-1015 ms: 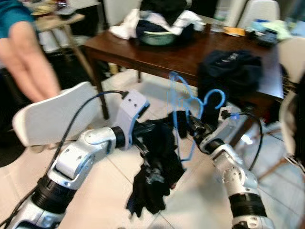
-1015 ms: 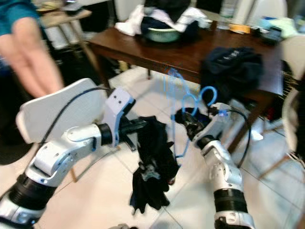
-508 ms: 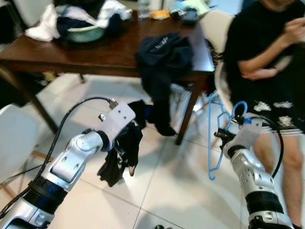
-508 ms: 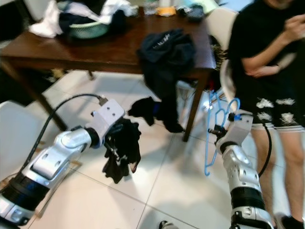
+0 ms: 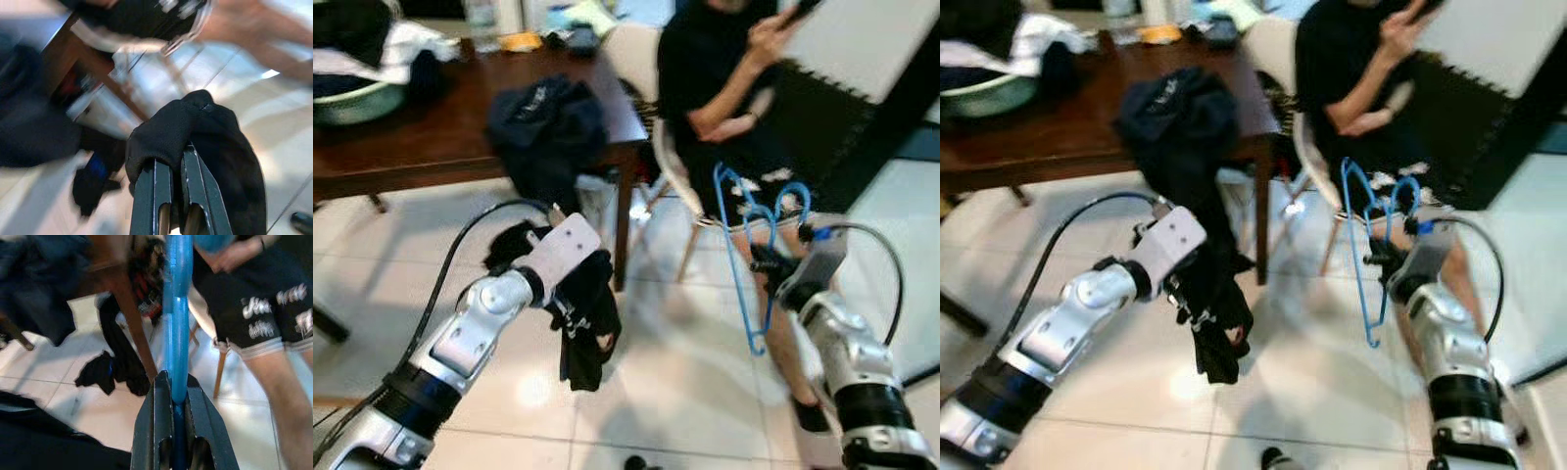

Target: Hang hanger

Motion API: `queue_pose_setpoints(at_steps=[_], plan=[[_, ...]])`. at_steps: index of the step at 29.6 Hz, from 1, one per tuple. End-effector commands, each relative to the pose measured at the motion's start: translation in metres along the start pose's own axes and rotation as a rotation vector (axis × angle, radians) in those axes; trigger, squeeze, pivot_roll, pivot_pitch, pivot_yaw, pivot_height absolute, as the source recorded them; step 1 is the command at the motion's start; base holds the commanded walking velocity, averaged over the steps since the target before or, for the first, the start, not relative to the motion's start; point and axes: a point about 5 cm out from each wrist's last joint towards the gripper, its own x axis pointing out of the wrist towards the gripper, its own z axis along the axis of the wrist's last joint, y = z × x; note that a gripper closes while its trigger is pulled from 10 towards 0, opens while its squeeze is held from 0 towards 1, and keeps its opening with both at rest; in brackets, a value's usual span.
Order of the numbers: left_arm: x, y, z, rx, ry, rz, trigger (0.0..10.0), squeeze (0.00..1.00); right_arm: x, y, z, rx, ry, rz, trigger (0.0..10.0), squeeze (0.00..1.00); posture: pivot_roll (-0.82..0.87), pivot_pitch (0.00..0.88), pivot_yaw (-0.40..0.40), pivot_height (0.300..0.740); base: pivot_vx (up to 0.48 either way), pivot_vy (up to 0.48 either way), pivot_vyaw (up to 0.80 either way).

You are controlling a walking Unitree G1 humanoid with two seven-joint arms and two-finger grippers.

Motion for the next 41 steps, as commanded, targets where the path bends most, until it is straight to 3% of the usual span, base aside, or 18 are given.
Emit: queue_pose_setpoints(at_steps=[1, 3, 7, 9, 11, 13, 15, 18, 20, 25, 30, 41], plan=[[-0.001, -0.005, 0.003, -0.014, -0.047, -0.037, 10.0, 0.00, -0.002, 0.009, -0.006, -0.004, 0.025, 0.083, 10.0, 0.00, 0.15, 0.124, -0.024, 0.740, 0.000, 0.000, -0.79], [-0.002, -0.014, -0.002, -0.074, -0.053, -0.043, 10.0, 0.00, -0.003, 0.017, -0.011, -0.018, 0.044, 0.099, 10.0, 0.00, 0.14, 0.114, -0.020, 0.740, 0.000, 0.000, -0.79], [-0.002, -0.018, -0.005, -0.109, -0.050, -0.037, 10.0, 0.00, -0.003, 0.020, -0.014, -0.016, 0.051, 0.095, 10.0, 0.00, 0.14, 0.114, -0.020, 0.740, 0.000, 0.000, -0.79], [-0.011, -0.037, -0.016, -0.262, -0.033, 0.015, 10.0, 0.00, -0.012, 0.043, -0.035, 0.000, 0.074, 0.079, 10.0, 0.00, 0.12, 0.123, -0.024, 0.740, 0.000, 0.000, -0.79], [-0.014, -0.043, -0.019, -0.301, -0.025, 0.038, 10.0, 0.00, -0.017, 0.050, -0.041, 0.015, 0.077, 0.071, 10.0, 0.00, 0.12, 0.123, -0.024, 0.740, 0.000, 0.000, -0.79], [-0.033, -0.050, -0.026, -0.415, -0.004, 0.146, 10.0, 0.00, -0.038, 0.070, -0.054, 0.027, 0.087, 0.046, 10.0, 0.00, 0.11, 0.128, -0.022, 0.740, 0.000, 0.000, -0.79], [-0.039, -0.051, -0.027, -0.433, 0.002, 0.177, 10.0, 0.00, -0.045, 0.076, -0.056, 0.024, 0.091, 0.048, 10.0, 0.00, 0.11, 0.128, -0.023, 0.740, 0.000, 0.000, -0.79], [-0.051, -0.054, -0.032, -0.396, 0.016, 0.224, 10.0, 0.00, -0.060, 0.082, -0.054, -0.013, 0.092, 0.021, 10.0, 0.00, 0.10, 0.129, -0.030, 0.740, 0.000, 0.000, -0.79], [-0.051, -0.054, -0.032, -0.396, 0.016, 0.224, 10.0, 0.00, -0.060, 0.082, -0.054, -0.013, 0.092, 0.021, 10.0, 0.00, 0.10, 0.129, -0.030, 0.740, 0.000, 0.000, -0.78], [-0.062, -0.060, -0.037, -0.378, 0.024, 0.284, 10.0, 0.00, -0.081, 0.085, -0.053, -0.102, 0.097, -0.021, 10.0, 0.00, 0.09, 0.130, -0.039, 0.740, 0.000, 0.000, -0.79], [-0.057, -0.059, -0.034, -0.367, 0.004, 0.303, 10.0, 0.00, -0.086, 0.081, -0.054, -0.078, 0.089, -0.104, 10.0, 0.00, 0.07, 0.124, -0.028, 0.740, 0.000, 0.000, -0.79], [-0.038, -0.049, -0.027, -0.343, -0.035, 0.279, 10.0, 0.00, -0.088, 0.074, -0.046, -0.090, 0.075, -0.145, 10.0, 0.00, 0.03, 0.106, 0.012, 0.740, 0.000, 0.000, -0.79]])
